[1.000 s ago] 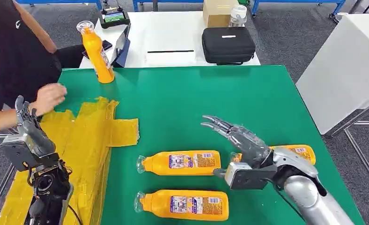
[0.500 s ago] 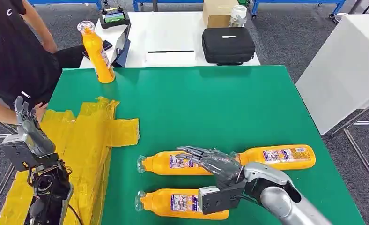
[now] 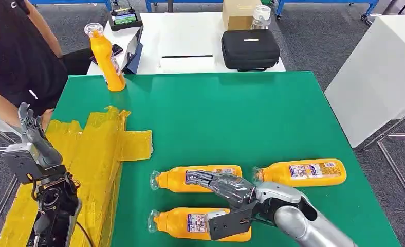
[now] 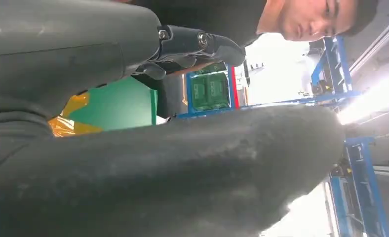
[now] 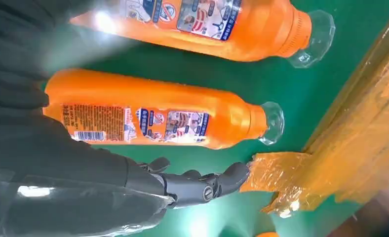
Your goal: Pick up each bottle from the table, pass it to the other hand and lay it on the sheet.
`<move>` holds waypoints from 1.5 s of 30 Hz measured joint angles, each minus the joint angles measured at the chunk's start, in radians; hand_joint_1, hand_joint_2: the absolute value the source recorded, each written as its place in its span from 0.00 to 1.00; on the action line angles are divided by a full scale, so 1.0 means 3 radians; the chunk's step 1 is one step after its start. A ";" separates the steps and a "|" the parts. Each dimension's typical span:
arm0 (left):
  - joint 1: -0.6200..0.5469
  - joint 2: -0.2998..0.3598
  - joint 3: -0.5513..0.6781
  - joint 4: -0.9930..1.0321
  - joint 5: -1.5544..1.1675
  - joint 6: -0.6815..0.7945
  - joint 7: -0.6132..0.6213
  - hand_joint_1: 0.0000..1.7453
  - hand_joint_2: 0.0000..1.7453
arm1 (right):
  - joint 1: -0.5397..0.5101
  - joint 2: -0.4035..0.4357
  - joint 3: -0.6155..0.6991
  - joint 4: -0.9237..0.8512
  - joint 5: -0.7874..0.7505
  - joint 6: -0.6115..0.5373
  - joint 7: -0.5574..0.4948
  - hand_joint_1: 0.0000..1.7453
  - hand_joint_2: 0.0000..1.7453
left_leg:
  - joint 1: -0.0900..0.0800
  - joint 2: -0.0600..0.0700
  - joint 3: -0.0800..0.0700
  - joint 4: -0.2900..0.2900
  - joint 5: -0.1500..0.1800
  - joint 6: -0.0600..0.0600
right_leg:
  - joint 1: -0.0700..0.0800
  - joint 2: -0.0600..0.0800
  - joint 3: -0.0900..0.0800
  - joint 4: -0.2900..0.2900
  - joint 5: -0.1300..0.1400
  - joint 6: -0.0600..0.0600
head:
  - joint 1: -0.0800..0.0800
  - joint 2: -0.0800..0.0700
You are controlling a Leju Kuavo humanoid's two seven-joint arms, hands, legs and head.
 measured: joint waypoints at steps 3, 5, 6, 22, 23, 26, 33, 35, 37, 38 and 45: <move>-0.0007 0.0000 -0.0001 0.0009 0.0000 0.0000 0.0000 0.00 0.00 | -0.0003 0.0000 0.0027 0.0018 0.0000 0.0000 0.0000 0.00 1.00 | 0.0000 0.0000 0.0000 0.0000 0.0000 0.0000 | 0.0000 0.0000 0.0000 0.0000 0.0000 0.0000 | 0.0000 0.0000; -0.0008 0.0000 -0.0001 0.0010 0.0000 0.0000 0.0000 0.00 0.00 | -0.0010 0.0000 0.0038 0.0028 0.0000 -0.0001 0.0000 0.00 1.00 | 0.0000 0.0000 0.0000 0.0000 0.0000 0.0000 | 0.0000 0.0000 0.0000 0.0000 0.0000 0.0000 | 0.0000 0.0000; -0.0010 0.0000 -0.0001 0.0013 0.0000 0.0000 0.0000 0.00 0.00 | -0.0011 0.0001 0.0045 0.0031 0.0000 0.0000 0.0000 0.00 1.00 | 0.0000 0.0000 0.0000 0.0000 0.0000 0.0000 | 0.0000 0.0000 0.0000 0.0000 0.0000 0.0000 | 0.0000 0.0000; -0.0075 0.0000 -0.0048 0.0078 0.0035 0.0018 0.0005 0.00 0.00 | -0.0076 0.0097 0.0261 0.0187 -0.0004 -0.0020 0.0222 0.00 1.00 | 0.0000 -0.0001 0.0000 0.0000 0.0000 0.0000 | 0.0000 -0.0001 0.0000 0.0000 0.0000 0.0000 | 0.0001 0.0000; -0.0091 0.0000 -0.0055 0.0093 0.0046 0.0029 0.0004 0.00 0.00 | -0.0077 0.0100 0.0289 0.0202 -0.0014 -0.0028 0.0230 0.00 1.00 | 0.0000 -0.0001 0.0000 0.0000 0.0000 0.0000 | 0.0000 -0.0001 0.0000 0.0000 0.0000 0.0000 | 0.0000 0.0000; -0.0117 0.0000 -0.0076 0.0131 0.0074 0.0056 -0.0005 0.00 0.00 | -0.0081 0.0099 0.0370 0.0243 -0.0034 -0.0039 0.0249 0.00 1.00 | 0.0000 0.0001 0.0000 0.0000 0.0000 0.0000 | 0.0000 0.0000 0.0000 0.0000 0.0000 0.0000 | 0.0001 0.0000; -0.0132 0.0000 -0.0090 0.0157 0.0116 0.0081 -0.0006 0.00 0.00 | -0.0066 -0.0056 0.0612 0.0328 0.0167 -0.0020 0.0439 0.00 1.00 | -0.0001 -0.0002 -0.0002 0.0000 0.0000 0.0000 | -0.0001 -0.0001 -0.0002 0.0000 0.0000 0.0000 | 0.0000 0.0000; -0.0147 -0.0001 -0.0095 0.0177 0.0116 0.0075 -0.0005 0.00 0.00 | -0.0054 -0.0094 0.0647 0.0351 0.0211 -0.0054 0.0487 0.00 1.00 | -0.0001 0.0000 -0.0002 0.0000 0.0000 0.0000 | -0.0001 -0.0001 -0.0005 -0.0001 0.0000 0.0000 | 0.0000 0.0000; -0.0160 -0.0004 -0.0108 0.0195 0.0116 0.0076 -0.0005 0.00 0.00 | 0.0000 -0.0111 0.0661 0.0360 0.0296 -0.0109 0.0553 0.00 1.00 | -0.0001 0.0000 -0.0002 0.0000 0.0000 0.0000 | -0.0001 -0.0001 -0.0004 -0.0001 0.0000 0.0000 | 0.0001 0.0000; -0.0161 -0.0004 -0.0118 0.0201 0.0116 0.0081 -0.0005 0.00 0.00 | 0.0036 -0.0117 0.0674 0.0360 0.0350 -0.0132 0.0591 0.00 1.00 | -0.0001 -0.0001 -0.0002 0.0000 0.0000 0.0000 | -0.0001 -0.0001 -0.0003 -0.0001 0.0000 0.0000 | -0.0001 0.0000; -0.0161 -0.0005 -0.0144 0.0210 0.0142 0.0093 0.0022 0.00 0.00 | 0.0158 -0.0119 0.0719 0.0369 0.0824 -0.0245 0.0842 0.00 1.00 | 0.0001 0.0005 -0.0002 0.0000 0.0000 0.0000 | 0.0000 0.0000 -0.0004 0.0000 0.0000 0.0000 | 0.0000 0.0000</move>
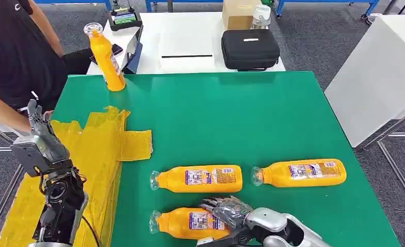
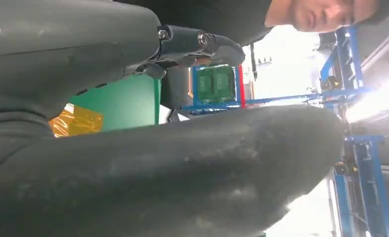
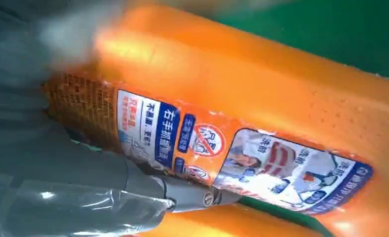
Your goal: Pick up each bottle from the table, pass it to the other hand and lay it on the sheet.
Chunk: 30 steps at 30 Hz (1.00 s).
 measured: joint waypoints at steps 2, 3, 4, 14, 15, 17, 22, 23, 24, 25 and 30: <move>0.0000 0.0000 -0.0001 0.0000 0.0004 0.0005 0.0005 0.00 0.00 | 0.0024 0.0009 -0.0001 0.0000 0.0102 -0.0015 0.0025 0.00 1.00 | 0.0000 0.0003 0.0001 0.0000 0.0000 0.0000 | 0.0000 0.0001 0.0000 0.0000 0.0000 0.0000 | 0.0000 0.0000; 0.0001 0.0000 -0.0001 0.0000 0.0008 0.0017 0.0005 0.00 0.00 | 0.0046 0.0017 -0.0006 0.0000 0.0197 -0.0018 0.0050 0.00 1.00 | 0.0000 0.0003 0.0001 0.0000 -0.0001 0.0000 | 0.0000 0.0001 0.0000 0.0000 0.0000 0.0000 | 0.0001 0.0000; 0.0004 0.0000 -0.0001 0.0000 0.0014 0.0023 0.0006 0.00 0.00 | 0.0077 0.0025 -0.0013 0.0000 0.0312 -0.0027 0.0062 0.00 1.00 | 0.0000 0.0003 0.0002 0.0000 -0.0001 0.0000 | 0.0001 0.0001 0.0002 0.0000 0.0000 -0.0001 | 0.0001 0.0000; 0.0033 -0.0008 -0.0001 -0.0004 0.0037 0.0020 -0.0003 0.00 0.00 | 0.0277 0.0363 -0.0041 0.0315 0.0847 -0.0261 0.0155 1.00 1.00 | 0.0012 0.0015 0.0053 -0.0002 -0.0024 -0.0024 | 0.0010 0.0025 0.0005 -0.0004 -0.0012 -0.0020 | 0.0001 0.0000; 0.0033 -0.0010 -0.0001 -0.0004 0.0037 0.0020 -0.0003 0.00 0.00 | 0.0277 0.0393 -0.0042 0.0354 0.0853 -0.0267 0.0155 1.00 1.00 | 0.0012 0.0019 0.0061 -0.0002 -0.0029 -0.0027 | 0.0011 0.0028 0.0011 -0.0004 -0.0013 -0.0020 | 0.0001 0.0000; 0.0033 -0.0013 -0.0003 -0.0004 0.0037 0.0023 -0.0004 0.00 0.00 | 0.0276 0.0445 -0.0043 0.0418 0.0857 -0.0283 0.0153 1.00 1.00 | 0.0017 0.0029 0.0073 -0.0002 -0.0034 -0.0034 | 0.0017 0.0039 0.0021 -0.0004 -0.0013 -0.0022 | 0.0000 0.0000; 0.0036 -0.0018 -0.0003 -0.0006 0.0043 0.0053 -0.0018 0.00 0.00 | 0.0281 0.0518 -0.0071 0.0509 0.0849 -0.0306 0.0114 1.00 1.00 | 0.0022 0.0047 0.0102 -0.0002 -0.0042 -0.0042 | 0.0028 0.0055 0.0045 -0.0005 -0.0012 -0.0025 | 0.0000 0.0000; 0.0040 -0.0018 -0.0003 -0.0011 0.0043 0.0055 -0.0019 0.00 0.00 | 0.0283 0.0525 -0.0078 0.0518 0.0849 -0.0306 0.0113 1.00 1.00 | 0.0024 0.0048 0.0106 -0.0002 -0.0043 -0.0043 | 0.0029 0.0055 0.0048 -0.0005 -0.0012 -0.0025 | 0.0000 0.0000; 0.0043 -0.0019 -0.0003 -0.0015 0.0043 0.0055 -0.0023 0.00 0.00 | 0.0284 0.0537 -0.0088 0.0529 0.0849 -0.0308 0.0113 1.00 1.00 | 0.0026 0.0047 0.0111 -0.0002 -0.0043 -0.0043 | 0.0031 0.0055 0.0053 -0.0005 -0.0014 -0.0028 | 0.0001 0.0000; 0.0047 -0.0019 -0.0003 -0.0020 0.0043 0.0056 -0.0023 0.00 0.00 | 0.0286 0.0542 -0.0093 0.0533 0.0848 -0.0308 0.0113 1.00 1.00 | 0.0026 0.0047 0.0113 -0.0002 -0.0043 -0.0043 | 0.0032 0.0055 0.0055 -0.0005 -0.0014 -0.0028 | -0.0001 0.0000; 0.0058 -0.0020 -0.0003 -0.0032 0.0043 0.0056 -0.0024 0.00 0.00 | 0.0295 0.0561 -0.0109 0.0551 0.0848 -0.0308 0.0113 1.00 1.00 | 0.0030 0.0048 0.0118 -0.0002 -0.0044 -0.0045 | 0.0037 0.0055 0.0061 -0.0005 -0.0019 -0.0035 | 0.0000 0.0000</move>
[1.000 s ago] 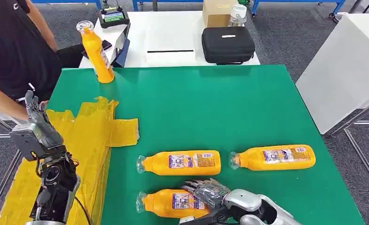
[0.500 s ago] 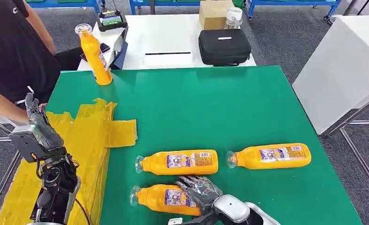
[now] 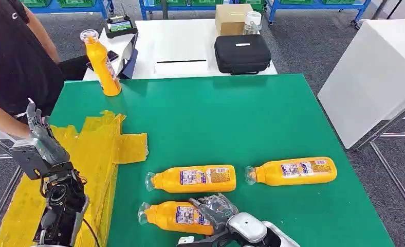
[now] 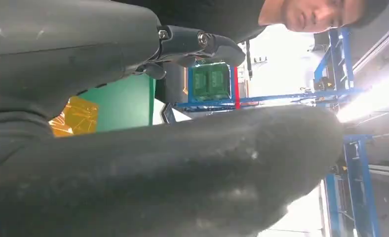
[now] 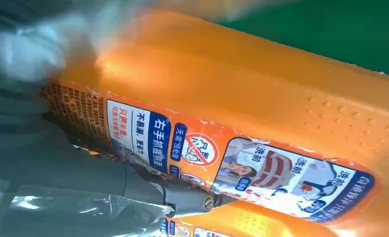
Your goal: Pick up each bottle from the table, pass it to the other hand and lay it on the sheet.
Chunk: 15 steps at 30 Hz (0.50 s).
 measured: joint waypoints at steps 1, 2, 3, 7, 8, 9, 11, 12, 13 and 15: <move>0.0002 -0.0001 0.0000 -0.0004 0.0000 0.0000 0.0000 0.00 0.00 | 0.0003 0.0001 -0.0003 0.0000 0.0000 0.0000 0.0000 1.00 1.00 | 0.0000 0.0000 0.0000 0.0000 0.0000 0.0000 | 0.0000 0.0000 0.0000 0.0000 0.0000 0.0000 | 0.0001 0.0000; 0.0006 -0.0004 0.0000 -0.0011 0.0000 0.0000 0.0000 0.00 0.00 | 0.0004 0.0001 -0.0005 0.0000 -0.0005 0.0000 0.0000 1.00 1.00 | 0.0000 0.0000 0.0000 0.0000 0.0000 0.0000 | 0.0000 0.0000 0.0000 0.0000 0.0000 0.0000 | 0.0001 0.0000; 0.0011 -0.0006 0.0000 -0.0022 0.0000 -0.0001 0.0000 0.00 0.00 | 0.0007 0.0001 -0.0008 0.0000 -0.0019 0.0000 0.0000 1.00 1.00 | 0.0000 0.0000 0.0001 0.0000 0.0000 0.0000 | 0.0000 0.0000 0.0000 0.0000 0.0000 0.0000 | 0.0000 0.0000; 0.0012 -0.0011 0.0000 -0.0027 0.0001 -0.0033 0.0000 0.00 0.00 | 0.0019 -0.0008 -0.0079 -0.0015 -0.0341 0.0031 -0.0101 1.00 1.00 | 0.0000 0.0000 0.0002 0.0000 0.0001 0.0001 | 0.0000 -0.0001 0.0003 0.0000 0.0000 0.0001 | 0.0000 0.0000; 0.0011 -0.0011 0.0000 -0.0027 0.0009 -0.0043 0.0000 0.00 0.00 | 0.0019 -0.0032 -0.0117 -0.0034 -0.0485 0.0073 -0.0154 1.00 1.00 | 0.0000 0.0000 0.0003 0.0000 0.0001 0.0001 | -0.0001 -0.0001 0.0003 0.0000 0.0000 0.0001 | 0.0000 0.0000; 0.0012 -0.0011 0.0000 -0.0027 0.0027 -0.0055 0.0000 0.00 0.00 | 0.0022 -0.0060 -0.0149 -0.0060 -0.0591 0.0111 -0.0194 1.00 1.00 | 0.0000 -0.0001 0.0002 0.0000 0.0001 0.0002 | -0.0001 -0.0002 0.0004 0.0000 0.0000 0.0002 | 0.0001 0.0000; 0.0011 -0.0011 0.0000 -0.0025 0.0039 -0.0064 -0.0001 0.00 0.00 | 0.0035 -0.0092 -0.0186 -0.0097 -0.0683 0.0156 -0.0218 1.00 1.00 | 0.0000 -0.0001 0.0000 0.0000 0.0001 0.0002 | -0.0001 -0.0003 0.0004 0.0000 0.0000 0.0003 | 0.0001 0.0000; 0.0012 -0.0011 0.0000 -0.0025 0.0039 -0.0070 -0.0004 0.00 0.00 | 0.0045 -0.0108 -0.0211 -0.0122 -0.0772 0.0164 -0.0268 1.00 1.00 | -0.0001 -0.0002 -0.0001 0.0001 0.0000 0.0003 | -0.0002 -0.0003 0.0005 0.0000 0.0000 0.0004 | 0.0000 0.0000; 0.0012 -0.0011 0.0000 -0.0025 0.0048 -0.0074 -0.0014 0.00 0.00 | 0.0055 -0.0130 -0.0251 -0.0141 -0.0937 0.0172 -0.0335 1.00 1.00 | -0.0001 -0.0002 -0.0003 0.0001 0.0000 0.0003 | -0.0004 -0.0003 0.0005 0.0000 -0.0001 0.0004 | 0.0000 0.0000; 0.0012 -0.0011 0.0000 -0.0024 0.0075 -0.0074 -0.0046 0.00 0.00 | 0.0074 -0.0223 -0.0386 -0.0242 -0.1528 0.0119 -0.0566 1.00 1.00 | -0.0004 -0.0005 -0.0021 0.0002 0.0005 0.0009 | -0.0008 -0.0004 0.0025 0.0001 0.0002 0.0007 | -0.0001 0.0000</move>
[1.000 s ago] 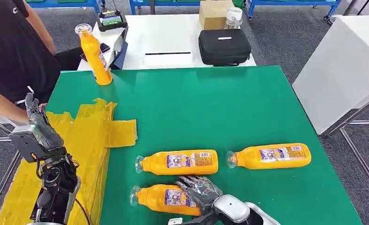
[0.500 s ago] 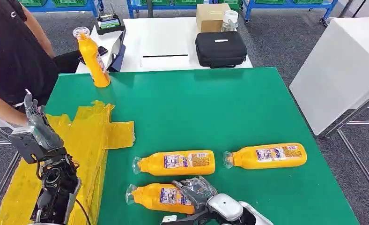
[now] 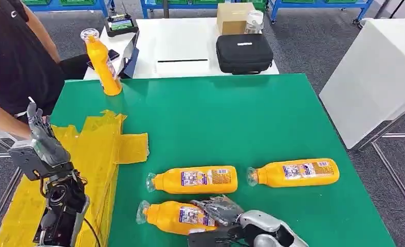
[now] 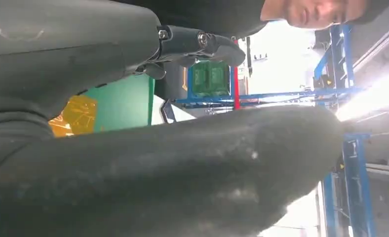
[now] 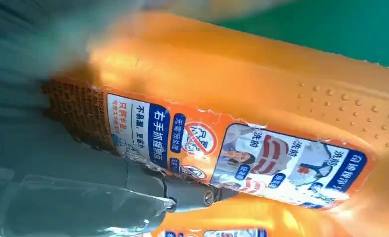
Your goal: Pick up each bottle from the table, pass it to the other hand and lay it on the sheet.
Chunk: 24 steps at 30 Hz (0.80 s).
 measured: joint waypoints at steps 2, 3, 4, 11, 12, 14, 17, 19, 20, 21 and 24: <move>0.0013 0.0008 0.0004 -0.0002 0.0059 0.0011 -0.0029 0.00 0.00 | 0.0084 -0.0128 -0.0202 -0.0138 -0.0738 -0.0002 -0.0243 1.00 1.00 | -0.0005 -0.0016 -0.0026 0.0001 0.0008 0.0008 | -0.0005 -0.0014 -0.0016 0.0002 0.0004 0.0006 | 0.0000 0.0000; 0.0031 0.0016 0.0010 -0.0008 0.0099 0.0011 -0.0035 0.00 0.00 | 0.0107 -0.0194 -0.0355 -0.0232 -0.1055 0.0014 -0.0341 1.00 1.00 | -0.0006 -0.0019 -0.0038 0.0001 0.0012 0.0010 | -0.0006 -0.0016 -0.0027 0.0003 0.0007 0.0009 | 0.0004 0.0000; 0.0050 0.0032 0.0026 -0.0014 0.0138 0.0011 -0.0038 0.00 0.00 | 0.0104 -0.0240 -0.0514 -0.0314 -0.1277 0.0029 -0.0407 1.00 1.00 | -0.0006 -0.0020 -0.0043 0.0001 0.0012 0.0010 | -0.0008 -0.0015 -0.0036 0.0002 0.0008 0.0011 | -0.0001 0.0000; 0.0185 0.0104 0.0174 -0.0115 0.0292 0.0010 -0.0095 0.00 0.00 | 0.0123 -0.0413 -0.1425 -0.0765 -0.1694 0.0234 -0.0578 1.00 1.00 | -0.0007 -0.0030 -0.0051 0.0001 0.0011 0.0011 | -0.0010 -0.0025 -0.0041 0.0001 0.0006 0.0012 | 0.0000 0.0000; 0.0193 0.0109 0.0182 -0.0125 0.0300 0.0009 -0.0097 0.00 0.00 | 0.0134 -0.0413 -0.1481 -0.0798 -0.1686 0.0238 -0.0586 1.00 1.00 | -0.0007 -0.0031 -0.0052 0.0001 0.0011 0.0011 | -0.0010 -0.0026 -0.0042 0.0001 0.0006 0.0012 | 0.0001 0.0000; 0.0213 0.0112 0.0200 -0.0146 0.0305 0.0009 -0.0099 0.00 1.00 | 0.0143 -0.0413 -0.1564 -0.0830 -0.1679 0.0243 -0.0606 1.00 1.00 | -0.0006 -0.0031 -0.0053 0.0001 0.0011 0.0011 | -0.0010 -0.0027 -0.0043 0.0001 0.0006 0.0012 | 0.0001 0.0000; 0.0253 0.0114 0.0203 -0.0177 0.0368 -0.0022 -0.0059 0.00 1.00 | 0.0140 -0.0404 -0.1629 -0.0833 -0.1723 0.0244 -0.0658 1.00 1.00 | -0.0006 -0.0032 -0.0054 0.0001 0.0011 0.0010 | -0.0010 -0.0028 -0.0043 0.0001 0.0005 0.0012 | 0.0003 0.0000; 0.0284 0.0116 0.0203 -0.0202 0.0594 -0.0195 0.0137 0.00 1.00 | 0.0124 -0.0381 -0.1660 -0.0819 -0.1756 0.0190 -0.0723 1.00 1.00 | -0.0006 -0.0033 -0.0056 0.0001 0.0011 0.0010 | -0.0010 -0.0029 -0.0043 0.0001 0.0005 0.0012 | 0.0001 0.0000; 0.0316 0.0116 0.0203 -0.0227 0.0746 -0.0322 0.0231 0.00 1.00 | 0.0101 -0.0359 -0.1679 -0.0800 -0.1750 0.0134 -0.0750 1.00 1.00 | -0.0006 -0.0033 -0.0056 0.0001 0.0011 0.0010 | -0.0010 -0.0029 -0.0045 0.0001 0.0005 0.0012 | 0.0001 0.0000; 0.0356 0.0114 0.0203 -0.0260 0.0843 -0.0425 0.0289 0.00 1.00 | 0.0064 -0.0337 -0.1691 -0.0772 -0.1743 0.0086 -0.0770 1.00 1.00 | -0.0006 -0.0032 -0.0056 0.0001 0.0011 0.0010 | -0.0010 -0.0028 -0.0046 0.0001 0.0005 0.0012 | 0.0001 0.0000; 0.0421 0.0113 0.0197 -0.0335 0.0909 -0.0506 0.0341 0.00 1.00 | -0.0008 -0.0292 -0.1704 -0.0703 -0.1728 0.0054 -0.0784 1.00 1.00 | -0.0006 -0.0033 -0.0057 0.0001 0.0012 0.0011 | -0.0010 -0.0029 -0.0047 0.0001 0.0005 0.0012 | 0.0001 0.0000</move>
